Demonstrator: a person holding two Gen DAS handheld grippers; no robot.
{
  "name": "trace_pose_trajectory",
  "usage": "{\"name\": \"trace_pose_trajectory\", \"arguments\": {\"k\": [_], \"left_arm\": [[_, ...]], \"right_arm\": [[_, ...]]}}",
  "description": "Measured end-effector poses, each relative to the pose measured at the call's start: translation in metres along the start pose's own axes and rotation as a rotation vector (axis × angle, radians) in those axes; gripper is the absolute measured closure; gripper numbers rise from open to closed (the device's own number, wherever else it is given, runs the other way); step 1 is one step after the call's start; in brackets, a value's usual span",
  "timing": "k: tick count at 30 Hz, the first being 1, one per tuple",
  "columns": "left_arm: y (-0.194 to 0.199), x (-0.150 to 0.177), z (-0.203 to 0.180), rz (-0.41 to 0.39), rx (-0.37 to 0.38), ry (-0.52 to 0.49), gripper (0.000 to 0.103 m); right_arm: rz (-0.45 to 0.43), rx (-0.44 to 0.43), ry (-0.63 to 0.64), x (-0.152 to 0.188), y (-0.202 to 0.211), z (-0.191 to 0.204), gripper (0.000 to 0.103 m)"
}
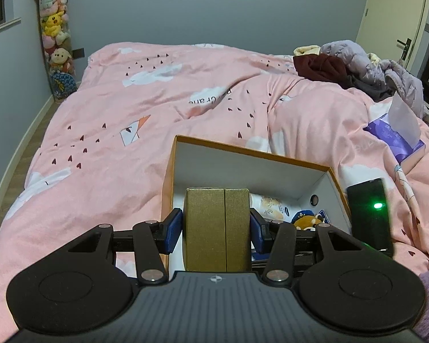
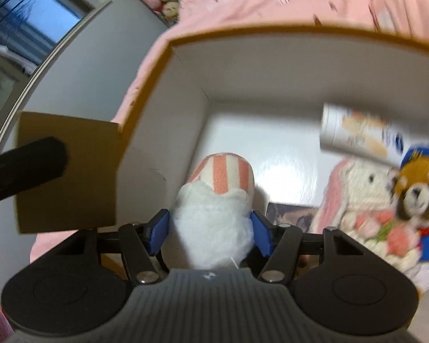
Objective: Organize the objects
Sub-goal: 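Lower the gold box and striped plush into the shoebox and open both tools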
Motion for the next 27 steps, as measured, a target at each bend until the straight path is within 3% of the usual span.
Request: {"name": "trace_pose_trajectory", "arguments": {"k": [4, 16, 21, 27], "left_arm": [[-0.007, -0.001, -0.003, 0.015, 0.023, 0.002, 0.047], [-0.029, -0.010, -0.014, 0.041, 0.049, -0.029, 0.047], [-0.054, -0.015, -0.032, 0.046, 0.137, -0.054, 0.047], [-0.108, -0.011, -0.047, 0.108, 0.202, -0.054, 0.047]], "right_arm": [[0.010, -0.021, -0.041, 0.003, -0.009, -0.004, 0.037], [-0.138, 0.077, 0.216, 0.005, 0.046, 0.000, 0.032], [-0.233, 0.228, 0.218, -0.004, 0.084, -0.031, 0.033], [-0.277, 0.221, 0.137, -0.022, 0.091, -0.052, 0.033]]}}
Point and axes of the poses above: each gripper's, at about its wrist camera, not at the fingertips, and y roughly against the way its jaws point, z to its left, x to its underside, the point moved 9 cm from there along -y, roughly the way its jaws point, and after that the axes turned 15 degrees about -y, right-handed, at the moved point
